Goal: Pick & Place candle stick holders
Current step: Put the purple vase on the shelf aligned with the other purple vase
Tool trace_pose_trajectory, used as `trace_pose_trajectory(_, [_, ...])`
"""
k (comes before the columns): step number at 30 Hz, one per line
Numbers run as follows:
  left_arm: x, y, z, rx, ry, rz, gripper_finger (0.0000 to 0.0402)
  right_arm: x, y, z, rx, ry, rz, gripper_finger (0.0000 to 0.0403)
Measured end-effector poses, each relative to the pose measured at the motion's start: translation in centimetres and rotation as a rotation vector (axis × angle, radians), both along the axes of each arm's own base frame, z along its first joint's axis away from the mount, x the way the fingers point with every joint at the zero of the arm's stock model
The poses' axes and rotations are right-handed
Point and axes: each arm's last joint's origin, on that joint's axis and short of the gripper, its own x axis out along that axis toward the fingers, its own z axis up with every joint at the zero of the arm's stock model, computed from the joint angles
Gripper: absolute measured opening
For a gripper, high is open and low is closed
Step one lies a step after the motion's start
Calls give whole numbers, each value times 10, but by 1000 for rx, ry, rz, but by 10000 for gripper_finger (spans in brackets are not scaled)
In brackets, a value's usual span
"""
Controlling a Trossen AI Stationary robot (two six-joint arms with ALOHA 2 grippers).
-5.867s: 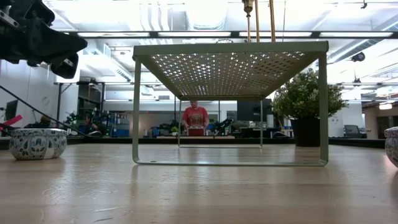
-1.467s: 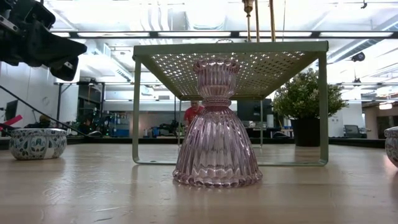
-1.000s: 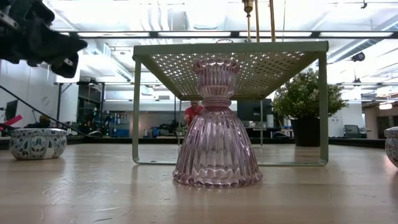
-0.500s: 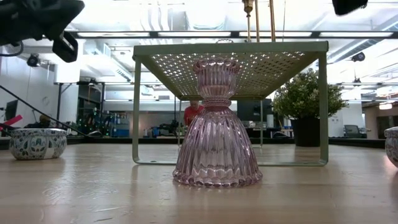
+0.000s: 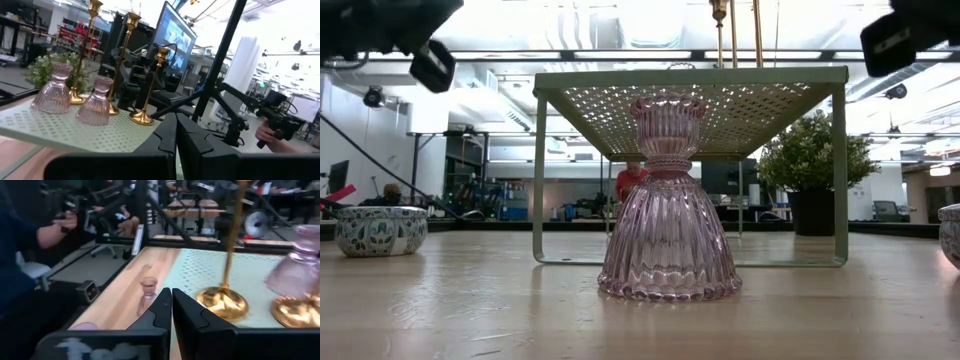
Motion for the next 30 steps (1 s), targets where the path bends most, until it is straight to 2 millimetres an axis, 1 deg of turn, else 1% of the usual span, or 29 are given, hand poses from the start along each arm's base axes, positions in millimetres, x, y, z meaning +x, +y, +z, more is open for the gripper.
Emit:
trace_pose_trajectory(6, [14, -7, 20, 70, 35, -14, 11, -9, -12, -5, 12, -65, -179, 8])
trace_pose_trajectory(8, [19, -10, 25, 96, 50, -16, 20, -11, -14, -9, 33, -64, -189, 8])
trace_pose_trajectory(11, [28, -14, 33, 114, 73, -23, 54, -12, -14, -14, 47, -54, -167, 8])
trace_pose_trajectory(15, [43, -23, 41, 163, 105, -71, 109, -14, -12, -16, 64, -60, -75, 8])
trace_pose_trajectory(18, [57, -37, 46, 244, 151, -124, 137, -16, -12, -17, 75, -69, -34, 8])
trace_pose_trajectory(20, [68, -48, 53, 301, 172, -151, 145, -17, -13, -17, 75, -85, -23, 8])
trace_pose_trajectory(24, [92, -70, 60, 390, 283, -185, 147, -20, -15, -19, 78, -115, -16, 8])
trace_pose_trajectory(28, [117, -93, 74, 472, 311, -187, 147, -23, -16, -24, 95, -137, -3, 8])
trace_pose_trajectory(30, [129, -104, 76, 526, 351, -202, 147, -24, -17, -27, 99, -144, -4, 8])
